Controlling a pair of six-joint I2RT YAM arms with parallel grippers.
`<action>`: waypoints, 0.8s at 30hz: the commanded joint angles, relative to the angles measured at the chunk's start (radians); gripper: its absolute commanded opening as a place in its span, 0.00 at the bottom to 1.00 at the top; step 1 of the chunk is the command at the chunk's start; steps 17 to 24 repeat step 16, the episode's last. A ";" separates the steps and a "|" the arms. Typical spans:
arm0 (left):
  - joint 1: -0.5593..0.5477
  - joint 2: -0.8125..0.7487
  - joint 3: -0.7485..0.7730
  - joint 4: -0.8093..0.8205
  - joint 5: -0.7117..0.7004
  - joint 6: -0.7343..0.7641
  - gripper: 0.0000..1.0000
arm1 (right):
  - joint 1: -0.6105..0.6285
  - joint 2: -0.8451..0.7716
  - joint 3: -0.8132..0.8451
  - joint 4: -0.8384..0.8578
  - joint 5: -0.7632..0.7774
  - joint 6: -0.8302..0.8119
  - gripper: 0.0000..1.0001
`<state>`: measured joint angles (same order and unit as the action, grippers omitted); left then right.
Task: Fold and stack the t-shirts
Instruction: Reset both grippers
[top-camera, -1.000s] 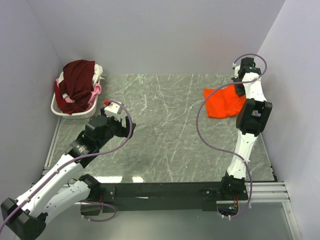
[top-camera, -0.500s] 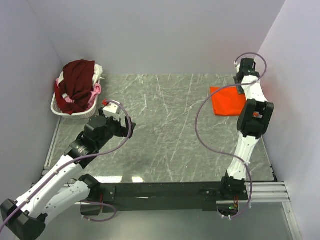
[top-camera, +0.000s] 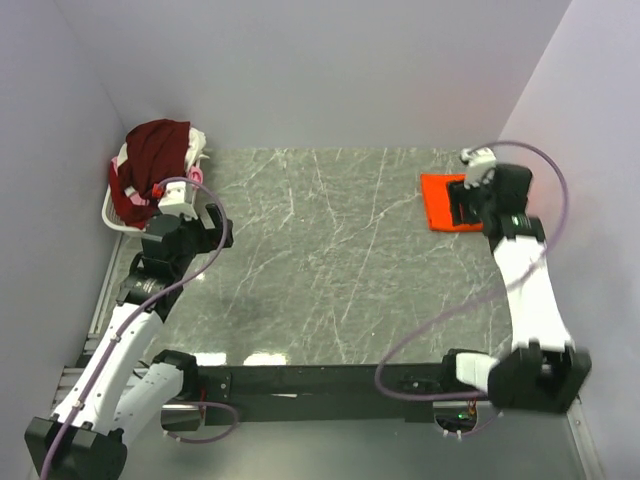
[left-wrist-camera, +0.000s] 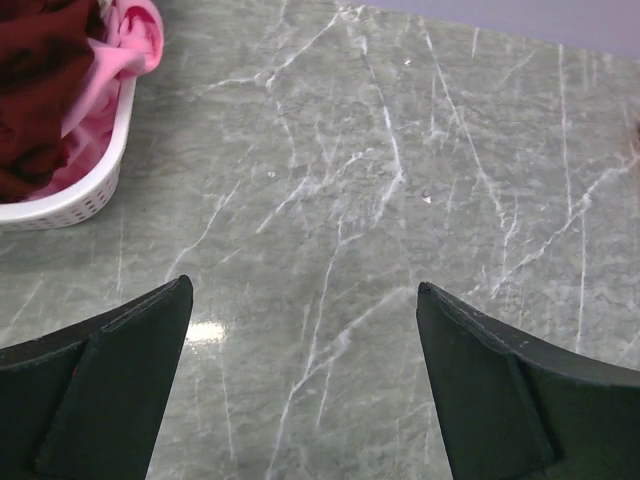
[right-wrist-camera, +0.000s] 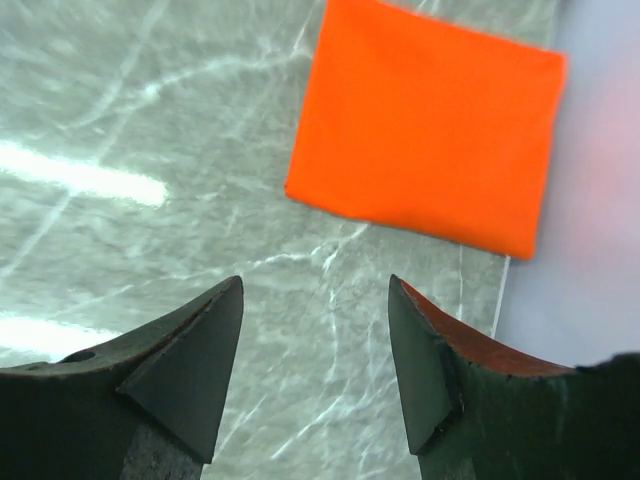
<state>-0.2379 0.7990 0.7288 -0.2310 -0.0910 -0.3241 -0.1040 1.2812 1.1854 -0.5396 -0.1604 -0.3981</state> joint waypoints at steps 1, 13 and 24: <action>0.023 -0.003 0.037 0.010 0.024 0.006 1.00 | -0.039 -0.216 -0.142 0.131 -0.072 0.085 0.67; 0.023 -0.058 -0.029 0.022 0.022 0.026 1.00 | -0.039 -0.556 -0.362 0.277 0.159 0.447 0.67; 0.023 -0.067 -0.032 0.024 0.019 0.030 0.99 | -0.039 -0.560 -0.378 0.293 0.159 0.467 0.67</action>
